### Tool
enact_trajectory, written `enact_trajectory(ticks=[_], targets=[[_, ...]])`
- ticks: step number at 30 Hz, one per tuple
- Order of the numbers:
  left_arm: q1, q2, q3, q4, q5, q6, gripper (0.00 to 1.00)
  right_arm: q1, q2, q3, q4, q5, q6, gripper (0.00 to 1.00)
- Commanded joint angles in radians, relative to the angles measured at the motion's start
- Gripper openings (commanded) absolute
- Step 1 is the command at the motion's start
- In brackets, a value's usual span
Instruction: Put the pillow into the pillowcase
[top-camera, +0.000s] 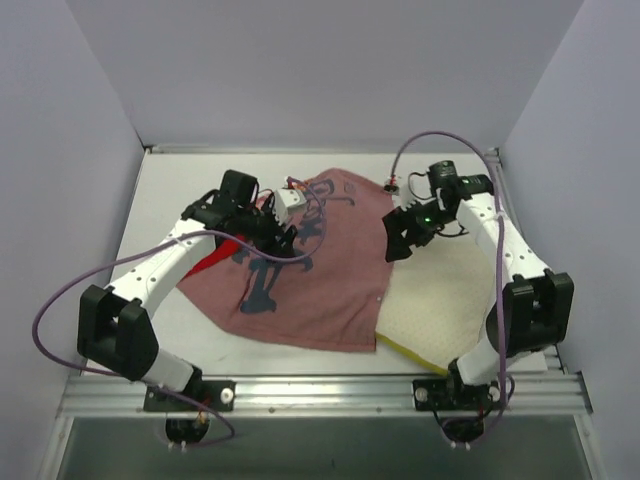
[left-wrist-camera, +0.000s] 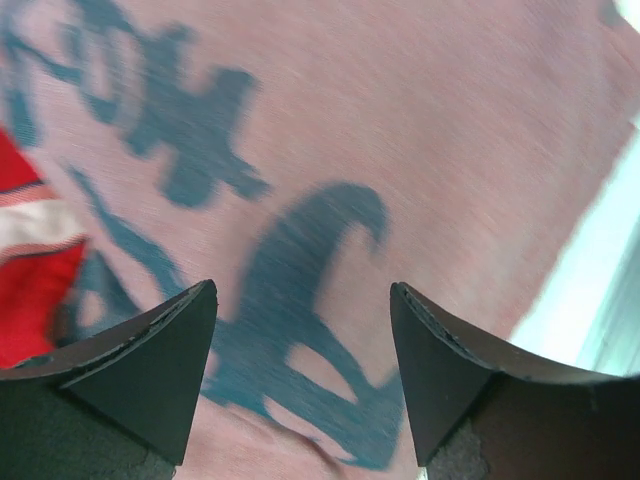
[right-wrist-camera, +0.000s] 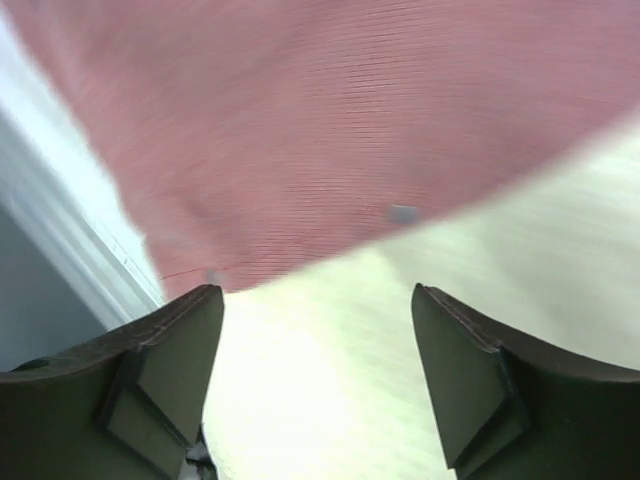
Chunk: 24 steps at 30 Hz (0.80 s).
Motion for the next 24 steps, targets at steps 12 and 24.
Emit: enact_trajectory(ticks=[12,24], targets=[[-0.181,0.688,0.732,0.059,-0.422,-0.193,0.77,-0.32,0.471,0.348,-0.062,0.134,0.214,0.73],[-0.239,0.689,0.836,-0.046,0.205,-0.169,0.0,-0.304,0.522,0.356,-0.174,-0.372,0.192,0.0]])
